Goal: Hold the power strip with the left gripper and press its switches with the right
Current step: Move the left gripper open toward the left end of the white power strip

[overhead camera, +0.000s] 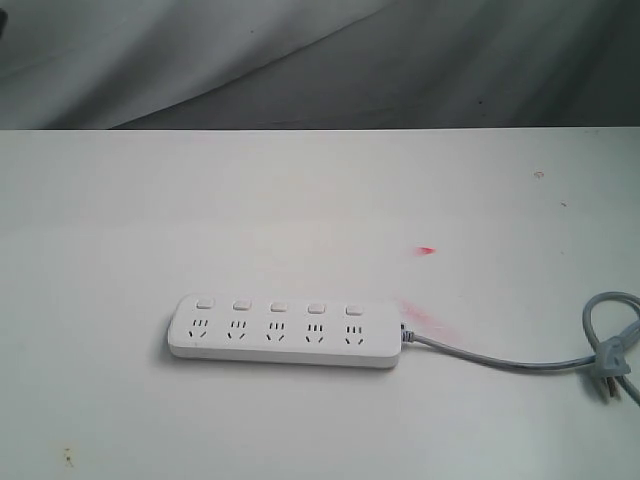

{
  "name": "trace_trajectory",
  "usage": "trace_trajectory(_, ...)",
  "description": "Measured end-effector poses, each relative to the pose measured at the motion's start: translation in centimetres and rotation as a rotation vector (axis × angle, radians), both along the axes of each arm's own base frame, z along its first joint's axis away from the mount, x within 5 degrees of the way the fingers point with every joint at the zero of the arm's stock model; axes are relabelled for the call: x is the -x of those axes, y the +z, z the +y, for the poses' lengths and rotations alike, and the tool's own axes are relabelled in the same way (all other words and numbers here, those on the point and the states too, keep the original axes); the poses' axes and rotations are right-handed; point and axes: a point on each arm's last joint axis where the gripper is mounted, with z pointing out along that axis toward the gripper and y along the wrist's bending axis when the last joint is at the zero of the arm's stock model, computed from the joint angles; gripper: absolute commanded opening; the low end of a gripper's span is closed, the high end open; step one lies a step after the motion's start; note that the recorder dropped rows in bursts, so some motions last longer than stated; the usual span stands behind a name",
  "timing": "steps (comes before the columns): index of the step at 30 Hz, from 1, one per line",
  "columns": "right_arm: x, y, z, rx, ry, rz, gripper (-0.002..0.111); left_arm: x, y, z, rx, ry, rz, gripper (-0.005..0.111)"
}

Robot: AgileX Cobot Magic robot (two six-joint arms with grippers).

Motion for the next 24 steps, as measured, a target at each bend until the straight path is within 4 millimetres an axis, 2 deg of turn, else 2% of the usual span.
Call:
trace_trajectory(4,0.0,0.0,0.0,0.0,0.0,0.0,0.0,-0.4,-2.0,-2.0,0.062,-0.229,0.145,0.001)
trace_trajectory(8,0.0,0.0,0.0,0.0,0.0,0.0,0.0,0.0,-4.0,-4.4,0.131,-0.557,0.302,0.001)
trace_trajectory(11,0.0,0.0,0.0,0.0,0.0,0.0,0.0,0.1,-5.3,-4.8,0.161,-0.696,0.403,0.001)
trace_trajectory(14,0.0,0.0,0.0,0.0,0.0,0.0,0.0,0.0,-5.9,-3.7,0.186,-0.725,0.442,0.001)
trace_trajectory(20,0.0,0.0,0.0,0.0,0.0,0.0,0.0,-0.6,-5.4,0.6,0.263,-0.605,0.367,0.001)
trace_trajectory(24,0.0,0.0,0.0,0.0,0.0,0.0,0.0,-0.9,-5.6,2.5,0.268,-0.533,0.351,0.001)
